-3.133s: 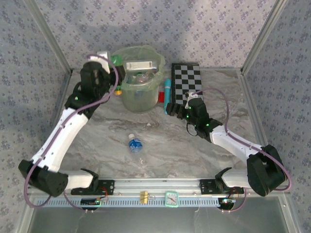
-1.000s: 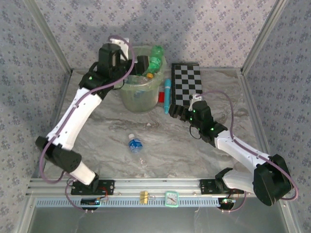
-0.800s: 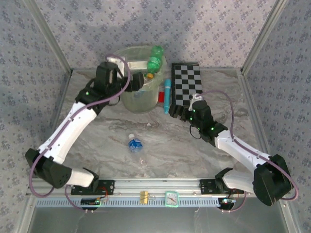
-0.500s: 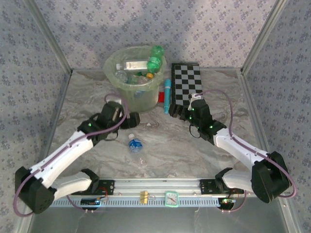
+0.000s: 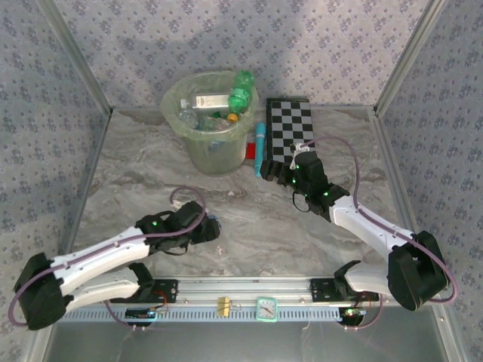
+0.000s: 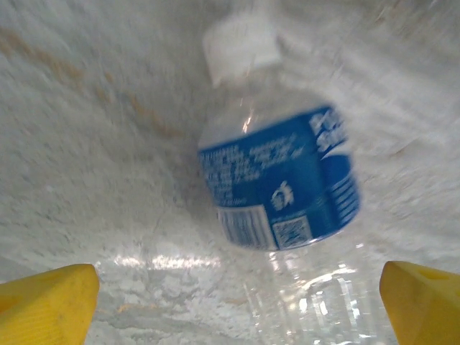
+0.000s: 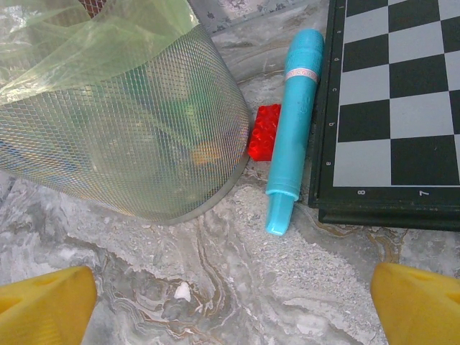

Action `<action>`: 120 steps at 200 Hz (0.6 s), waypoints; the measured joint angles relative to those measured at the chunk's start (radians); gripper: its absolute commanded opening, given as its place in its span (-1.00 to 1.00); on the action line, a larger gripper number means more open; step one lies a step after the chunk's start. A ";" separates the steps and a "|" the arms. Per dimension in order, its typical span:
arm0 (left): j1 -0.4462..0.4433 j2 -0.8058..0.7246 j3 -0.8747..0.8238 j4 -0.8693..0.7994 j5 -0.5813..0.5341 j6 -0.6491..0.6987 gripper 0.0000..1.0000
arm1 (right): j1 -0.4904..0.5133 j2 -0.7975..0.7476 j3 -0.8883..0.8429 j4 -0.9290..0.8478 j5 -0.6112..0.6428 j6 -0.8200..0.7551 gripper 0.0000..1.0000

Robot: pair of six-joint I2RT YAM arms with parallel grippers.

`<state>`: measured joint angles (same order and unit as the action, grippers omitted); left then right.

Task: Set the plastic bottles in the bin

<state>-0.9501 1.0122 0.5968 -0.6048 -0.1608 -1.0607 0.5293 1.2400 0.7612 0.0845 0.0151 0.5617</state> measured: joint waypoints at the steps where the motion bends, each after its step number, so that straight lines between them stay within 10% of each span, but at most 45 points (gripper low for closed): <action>1: -0.002 0.004 0.000 0.000 0.000 0.000 1.00 | 0.000 0.000 0.000 0.000 0.000 0.000 1.00; 78: -0.033 0.199 0.006 0.142 0.014 -0.022 0.98 | 0.000 -0.010 -0.014 0.000 -0.005 0.011 1.00; 120: -0.033 0.285 0.006 0.175 -0.005 -0.011 0.49 | 0.000 -0.037 -0.014 0.000 -0.003 0.011 1.00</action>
<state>-0.9829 1.2976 0.6033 -0.4297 -0.1658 -1.0718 0.5297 1.2030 0.7467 0.0841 0.0116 0.5728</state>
